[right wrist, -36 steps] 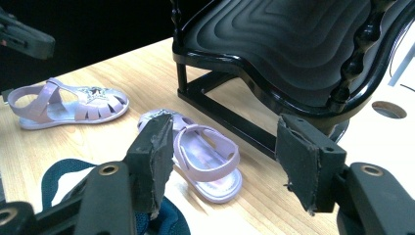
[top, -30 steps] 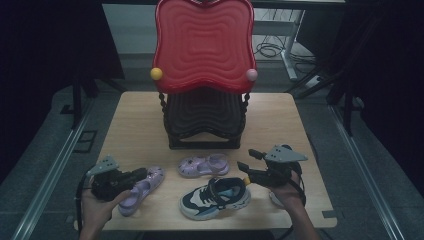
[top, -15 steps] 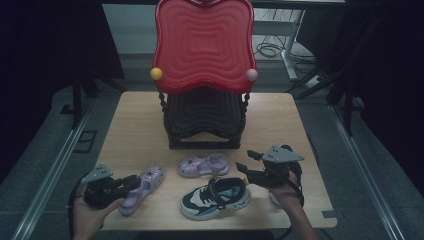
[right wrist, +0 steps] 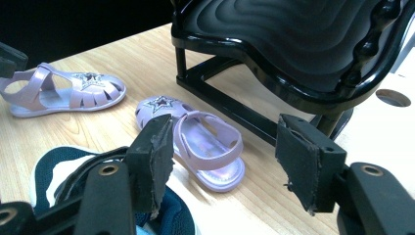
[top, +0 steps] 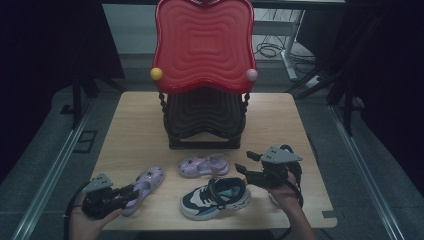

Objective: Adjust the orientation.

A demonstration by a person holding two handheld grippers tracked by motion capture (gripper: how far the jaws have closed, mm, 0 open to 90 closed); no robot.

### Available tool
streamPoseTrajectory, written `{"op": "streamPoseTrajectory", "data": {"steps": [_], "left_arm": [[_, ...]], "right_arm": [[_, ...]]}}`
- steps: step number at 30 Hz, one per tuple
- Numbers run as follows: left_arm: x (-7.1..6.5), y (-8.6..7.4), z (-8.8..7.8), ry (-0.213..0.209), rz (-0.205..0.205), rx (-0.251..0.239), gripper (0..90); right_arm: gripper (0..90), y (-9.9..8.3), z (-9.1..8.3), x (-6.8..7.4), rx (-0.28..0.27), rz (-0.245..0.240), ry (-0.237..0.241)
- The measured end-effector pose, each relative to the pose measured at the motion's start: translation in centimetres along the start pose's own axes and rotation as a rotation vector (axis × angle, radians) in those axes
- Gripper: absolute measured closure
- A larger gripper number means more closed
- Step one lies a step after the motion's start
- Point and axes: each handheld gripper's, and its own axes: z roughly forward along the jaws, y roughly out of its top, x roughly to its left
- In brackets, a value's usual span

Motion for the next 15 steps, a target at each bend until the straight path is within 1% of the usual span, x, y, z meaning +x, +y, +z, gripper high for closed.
{"op": "streamPoseTrajectory", "data": {"steps": [1, 2, 3, 6, 11, 12, 15], "left_arm": [[0.0, -0.1, 0.1, 0.001, 0.002, 0.011, 63.8], [0.1, -0.4, 0.4, 0.011, 0.008, 0.037, 61.7], [0.1, -0.4, 0.4, 0.011, 0.008, 0.037, 61.1], [0.1, -0.8, 1.1, 0.008, 0.013, 0.066, 59.5], [0.1, -0.8, 1.6, 0.005, 0.025, 0.079, 58.4], [0.0, -0.7, 1.7, 0.002, 0.032, 0.083, 58.1], [0.0, -0.6, 1.6, 0.003, 0.035, 0.080, 57.2]], "right_arm": [[39.4, 0.0, 0.1, 0.0, 0.003, -0.005, 0.001], [39.4, -0.1, 0.2, 0.1, 0.010, -0.005, 0.005], [39.4, -0.1, 0.2, 0.1, 0.010, -0.005, 0.005], [39.3, -0.2, 0.7, 0.2, 0.026, -0.006, 0.007], [39.3, -0.3, 1.0, 0.1, 0.038, -0.008, 0.004], [39.3, -0.4, 1.0, 0.1, 0.040, -0.007, 0.009], [40.0, -0.2, 1.1, 0.0, 0.046, -0.004, 0.019]]}}
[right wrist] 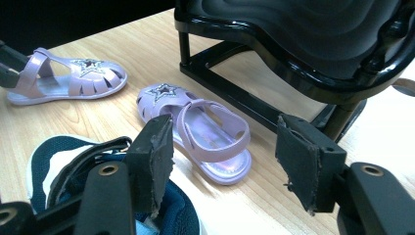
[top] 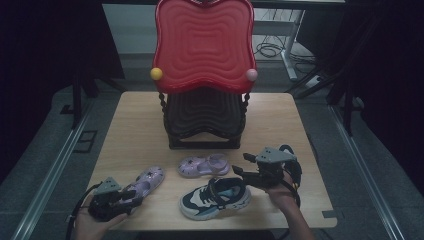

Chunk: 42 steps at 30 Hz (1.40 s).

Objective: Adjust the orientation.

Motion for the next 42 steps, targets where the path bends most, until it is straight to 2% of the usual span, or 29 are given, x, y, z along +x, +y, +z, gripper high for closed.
{"op": "streamPoseTrajectory", "data": {"steps": [1, 2, 3, 4, 6, 8, 9, 13, 15, 17, 19, 20, 21, 23, 28, 29, 33, 34, 42], "left_arm": [[0.0, 0.1, -0.1, -0.002, -0.001, -0.003, 57.2], [0.1, 0.1, -0.2, 0.000, -0.005, -0.007, 56.4], [0.1, 0.1, -0.2, 0.000, -0.005, -0.007, 56.0], [0.1, 0.1, -0.2, 0.002, -0.007, -0.011, 55.2], [0.1, 0.2, -0.2, 0.000, -0.006, -0.016, 53.7], [0.1, 0.2, -0.1, -0.001, -0.006, -0.017, 52.6], [0.1, 0.3, 0.0, -0.004, -0.004, -0.017, 52.1], [0.2, 0.4, 0.0, -0.006, -0.004, -0.020, 50.4], [0.2, 0.4, 0.0, -0.005, -0.005, -0.022, 49.6], [0.2, 0.4, -0.1, -0.004, -0.009, -0.028, 48.9], [0.3, 0.4, -0.2, -0.005, -0.009, -0.028, 48.0], [0.2, 0.4, -0.2, -0.004, -0.009, -0.031, 47.5], [0.2, 0.4, -0.2, -0.004, -0.009, -0.031, 46.9], [0.2, 0.4, -0.2, -0.005, -0.008, -0.034, 45.5], [0.2, 0.4, -0.1, -0.009, -0.005, -0.034, 44.3], [0.2, 0.4, -0.1, -0.010, -0.005, -0.033, 43.9], [0.1, 0.4, -0.1, -0.011, -0.005, -0.033, 43.3], [0.2, 0.4, -0.1, -0.010, -0.006, -0.033, 43.3], [0.3, 0.3, -0.2, -0.011, -0.010, -0.036, 42.9]], "right_arm": [[40.8, 0.1, 0.1, 0.0, 0.005, -0.002, 0.002], [46.9, 0.5, 0.3, -0.1, 0.016, -0.013, 0.026], [46.9, 0.5, 0.3, -0.1, 0.016, -0.013, 0.026], [53.3, 1.1, 1.0, -0.2, 0.059, -0.026, 0.068], [58.2, 1.6, 1.6, -0.2, 0.108, -0.041, 0.107], [60.5, 1.9, 1.9, -0.3, 0.125, -0.051, 0.122], [65.8, 2.8, 2.7, -0.4, 0.177, -0.063, 0.154], [72.1, 4.4, 4.1, -0.5, 0.256, -0.092, 0.218], [73.5, 4.8, 4.5, -0.4, 0.269, -0.104, 0.231], [77.6, 5.9, 5.5, 0.0, 0.303, -0.123, 0.268], [78.8, 6.1, 5.7, 0.1, 0.311, -0.130, 0.277], [81.9, 6.7, 6.6, 0.5, 0.336, -0.153, 0.296], [81.9, 6.7, 6.6, 0.5, 0.336, -0.153, 0.296], [86.9, 7.4, 7.7, 0.9, 0.363, -0.179, 0.322], [89.2, 8.5, 9.2, 1.4, 0.393, -0.205, 0.355], [89.3, 8.9, 10.2, 1.7, 0.415, -0.230, 0.363], [89.3, 9.2, 11.5, 2.1, 0.446, -0.248, 0.385], [89.3, 9.1, 12.3, 2.4, 0.456, -0.265, 0.403], [89.3, 8.8, 14.3, 3.1, 0.472, -0.274, 0.436]]}}
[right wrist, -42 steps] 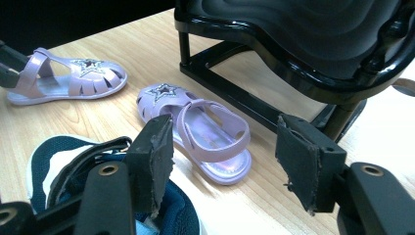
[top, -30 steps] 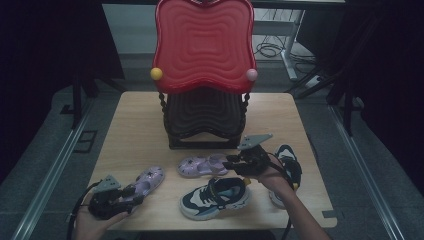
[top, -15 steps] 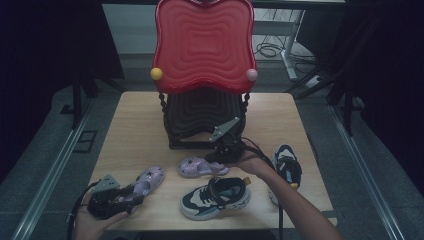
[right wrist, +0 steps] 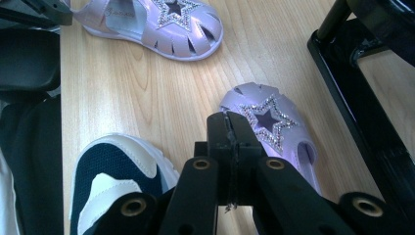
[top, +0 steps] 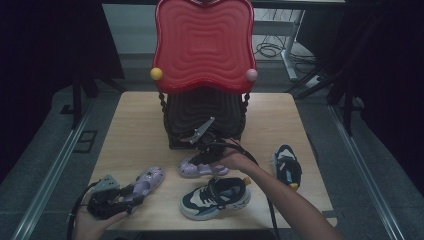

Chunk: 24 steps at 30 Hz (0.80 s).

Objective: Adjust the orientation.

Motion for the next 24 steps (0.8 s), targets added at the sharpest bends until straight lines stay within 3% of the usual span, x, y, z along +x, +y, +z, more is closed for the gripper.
{"op": "streamPoseTrajectory", "data": {"steps": [4, 8, 11, 15, 24], "left_arm": [[0.1, 0.0, -0.1, 0.001, -0.003, -0.003, 42.9], [0.1, 0.0, -0.1, 0.003, -0.004, -0.004, 42.8], [0.1, 0.0, -0.2, 0.003, -0.005, -0.005, 42.6], [0.1, 0.0, -0.2, 0.004, -0.006, -0.005, 42.6], [0.0, -0.1, -0.3, 0.006, -0.004, -0.008, 42.4]], "right_arm": [[89.3, 0.0, 0.2, -0.3, 0.001, 0.007, -0.002], [89.3, -0.3, 0.0, -0.9, 0.012, 0.018, -0.040], [89.5, -1.4, -1.2, -2.3, 0.003, 0.070, -0.107], [89.6, -2.5, -1.9, -3.4, 0.027, 0.096, -0.160], [89.6, -3.5, -1.6, -4.8, 0.057, 0.111, -0.216]]}}
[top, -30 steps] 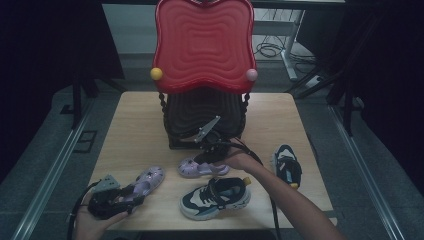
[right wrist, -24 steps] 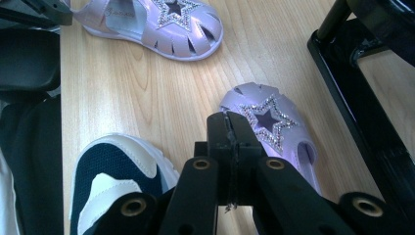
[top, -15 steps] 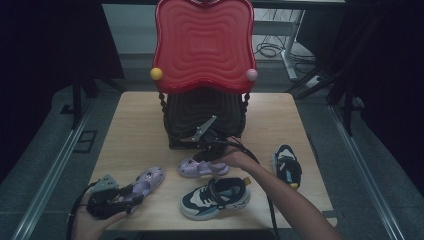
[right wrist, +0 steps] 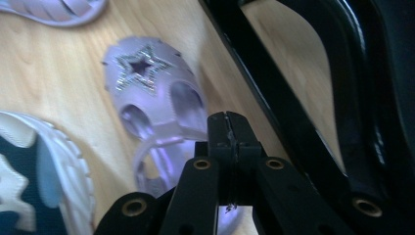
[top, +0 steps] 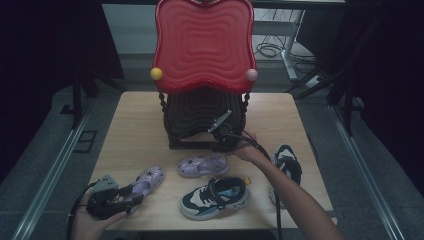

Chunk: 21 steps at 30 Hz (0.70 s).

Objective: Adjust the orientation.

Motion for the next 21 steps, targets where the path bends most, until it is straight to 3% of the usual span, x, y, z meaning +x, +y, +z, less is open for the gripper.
{"op": "streamPoseTrajectory", "data": {"steps": [11, 21], "left_arm": [[0.0, -0.1, -0.2, 0.008, -0.001, -0.007, 41.9], [0.1, 0.0, -0.2, 0.010, -0.001, -0.012, 41.7]], "right_arm": [[89.6, -0.8, 0.9, -0.4, 0.059, -0.040, -0.058], [89.6, -1.6, 1.3, -0.8, 0.080, -0.036, -0.064]]}}
